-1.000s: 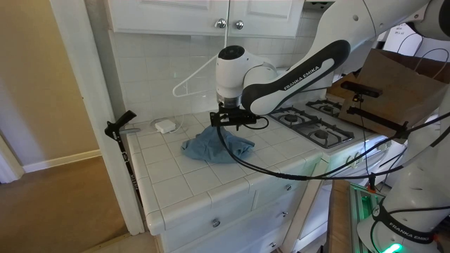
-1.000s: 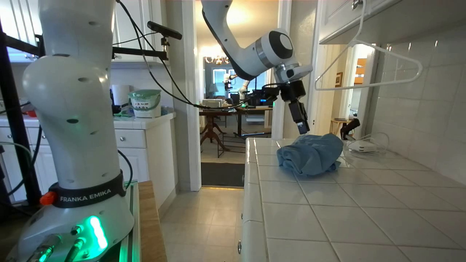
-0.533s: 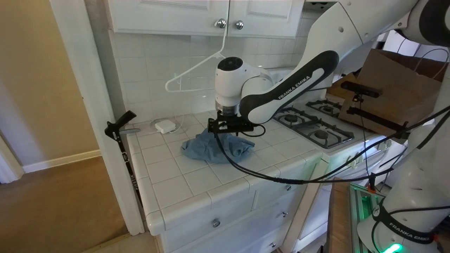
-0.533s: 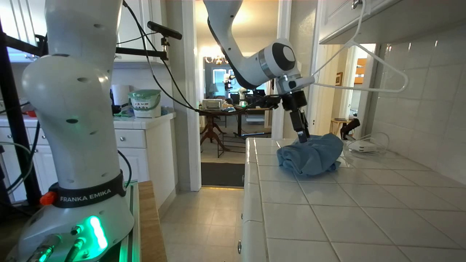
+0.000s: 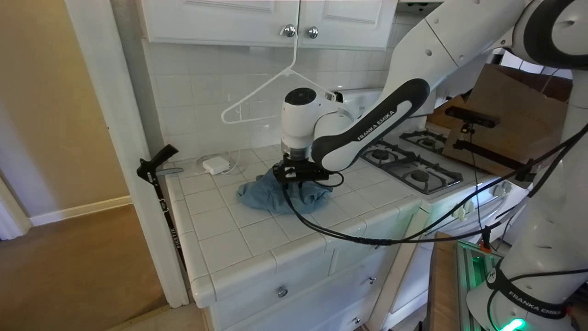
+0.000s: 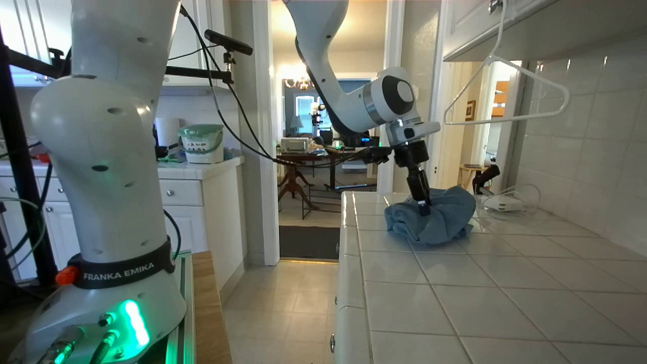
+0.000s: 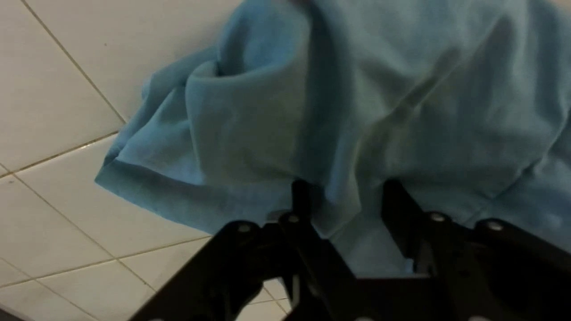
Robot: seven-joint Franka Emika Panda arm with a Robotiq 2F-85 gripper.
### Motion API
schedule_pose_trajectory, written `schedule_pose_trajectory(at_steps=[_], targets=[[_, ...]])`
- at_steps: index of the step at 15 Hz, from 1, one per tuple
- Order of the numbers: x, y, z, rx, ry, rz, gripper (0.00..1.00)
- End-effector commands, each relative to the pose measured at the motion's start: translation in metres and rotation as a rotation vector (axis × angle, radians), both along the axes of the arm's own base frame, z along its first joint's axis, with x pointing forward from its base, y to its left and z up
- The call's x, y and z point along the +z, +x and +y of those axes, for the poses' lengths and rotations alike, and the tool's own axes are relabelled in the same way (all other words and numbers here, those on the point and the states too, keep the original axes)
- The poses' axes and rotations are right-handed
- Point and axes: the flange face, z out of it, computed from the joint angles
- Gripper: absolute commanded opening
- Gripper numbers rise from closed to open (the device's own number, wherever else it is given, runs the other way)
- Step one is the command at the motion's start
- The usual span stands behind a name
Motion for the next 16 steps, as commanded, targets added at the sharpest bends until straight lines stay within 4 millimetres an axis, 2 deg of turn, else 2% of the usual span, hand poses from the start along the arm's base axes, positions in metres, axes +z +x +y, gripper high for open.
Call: schedule_pose_trajectory(at_steps=[1, 3, 4, 9, 16], targets=[[-0.006, 0.005, -0.002, 0.003, 0.036, -0.002, 0.16], [-0.003, 0.005, -0.002, 0.004, 0.043, 0.005, 0.02], [0.001, 0.005, -0.001, 0.005, 0.043, 0.007, 0.00], [0.029, -0.005, 0.001, 0.035, 0.037, -0.008, 0.00], [0.098, -0.027, 0.007, 0.033, 0.018, -0.061, 0.00]])
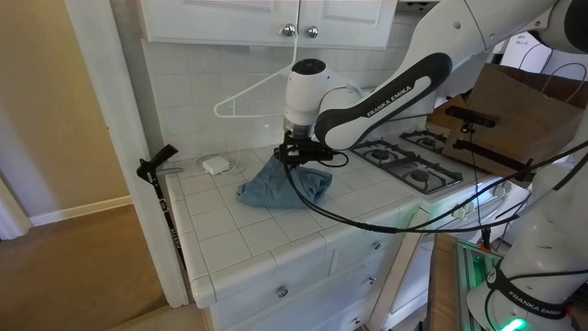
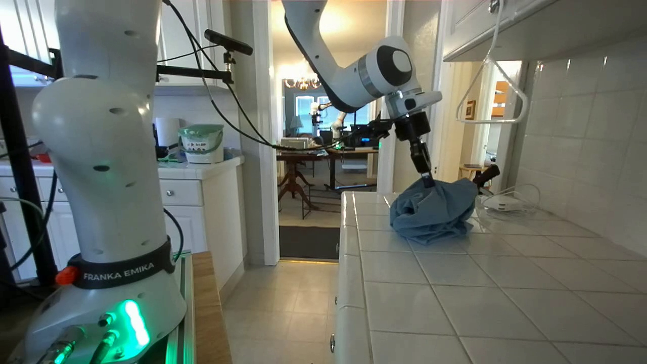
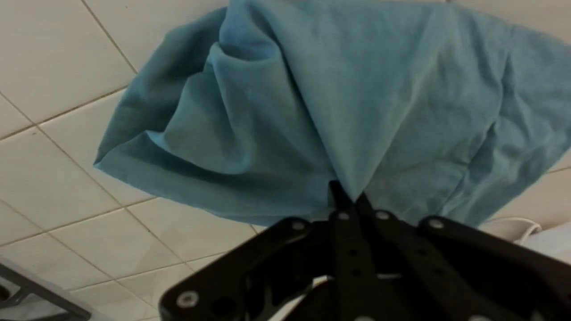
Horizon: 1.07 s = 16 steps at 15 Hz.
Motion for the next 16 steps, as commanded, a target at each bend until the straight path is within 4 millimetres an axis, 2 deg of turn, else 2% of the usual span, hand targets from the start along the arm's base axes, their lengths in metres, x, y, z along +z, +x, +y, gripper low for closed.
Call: schedule_pose_trajectory(at_steps=[1, 6, 10, 13, 16], targets=[[0.039, -0.026, 0.007, 0.015, -0.005, -0.015, 0.00], [0.074, -0.052, 0.023, 0.041, 0.016, -0.069, 0.00], [0.093, -0.077, 0.027, 0.093, -0.012, -0.107, 0.00], [0.084, -0.095, 0.017, 0.122, -0.105, -0.078, 0.00], [0.083, -0.117, 0.003, 0.123, -0.145, -0.073, 0.00]])
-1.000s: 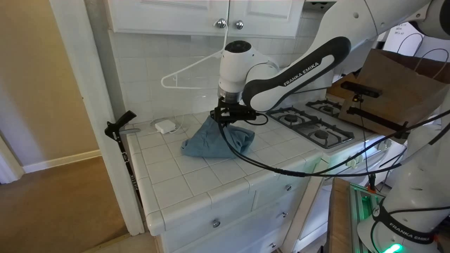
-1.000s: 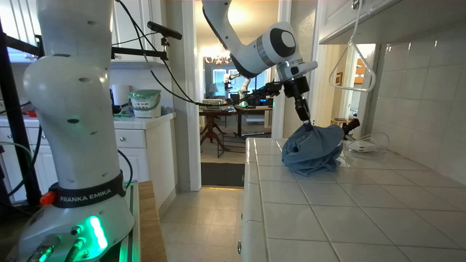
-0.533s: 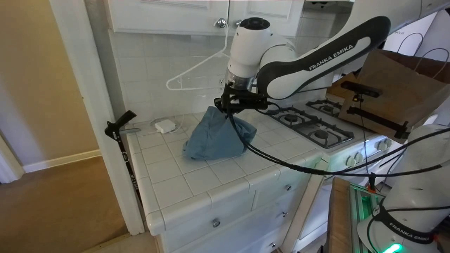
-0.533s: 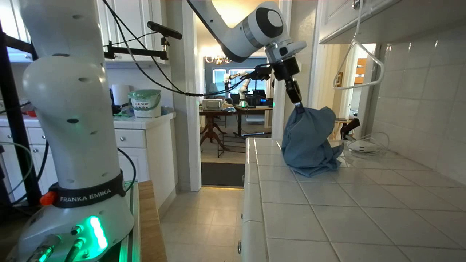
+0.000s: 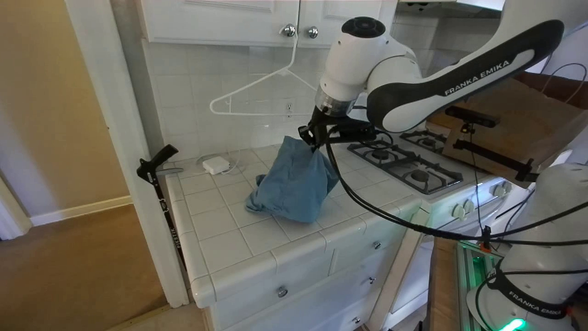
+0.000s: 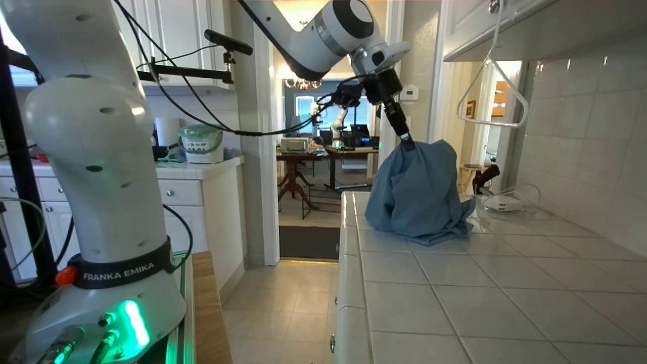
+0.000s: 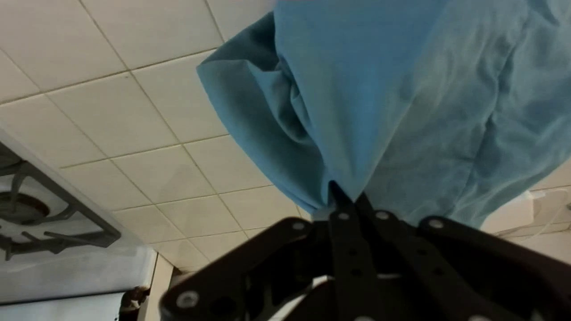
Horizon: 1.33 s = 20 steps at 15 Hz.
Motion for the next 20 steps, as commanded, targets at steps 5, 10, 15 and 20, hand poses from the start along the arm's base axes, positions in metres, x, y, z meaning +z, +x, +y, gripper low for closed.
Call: schedule_pose_trajectory(at_steps=[5, 10, 15, 20], targets=[[-0.007, -0.063, -0.046, -0.137, -0.084, 0.033, 0.00], [-0.029, -0.092, -0.108, -0.410, -0.155, 0.059, 0.00], [-0.061, -0.101, -0.159, -0.690, -0.206, 0.062, 0.00], [-0.092, -0.107, -0.203, -0.967, -0.256, 0.071, 0.00]])
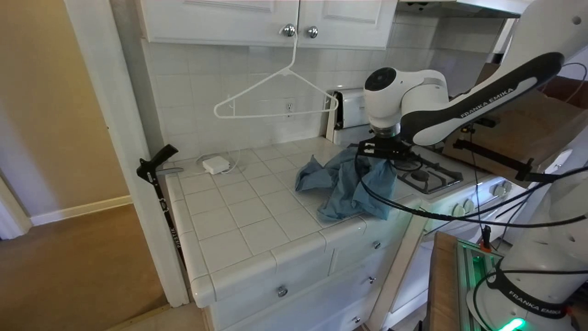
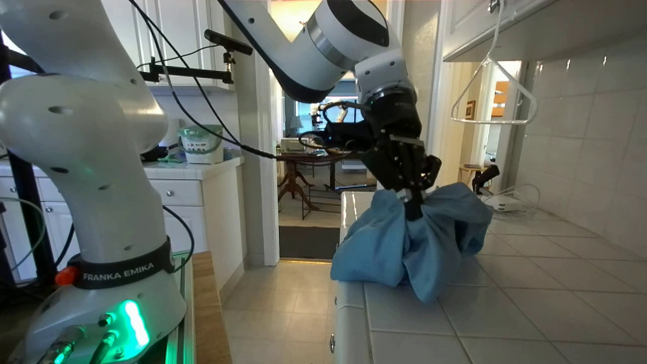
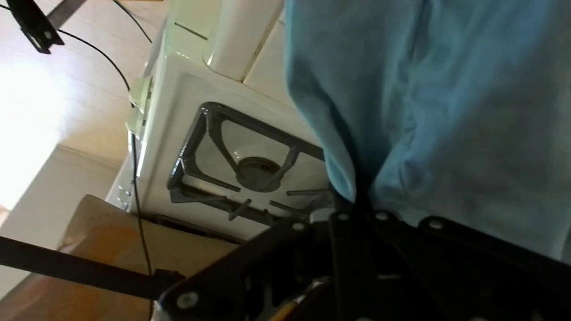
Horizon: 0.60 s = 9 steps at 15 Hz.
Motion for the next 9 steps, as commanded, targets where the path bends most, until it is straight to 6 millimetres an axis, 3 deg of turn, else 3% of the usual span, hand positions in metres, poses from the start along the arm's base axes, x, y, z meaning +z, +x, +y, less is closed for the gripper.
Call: schedule_pose_trajectory(at_steps=[1, 8, 9], targets=[[-0.021, 0.002, -0.029, -0.183, -0.066, 0.002, 0.00], [-0.056, 0.017, -0.067, -0.344, -0.081, 0.010, 0.00], [-0.060, 0.020, -0.070, -0.352, -0.079, 0.027, 0.27]])
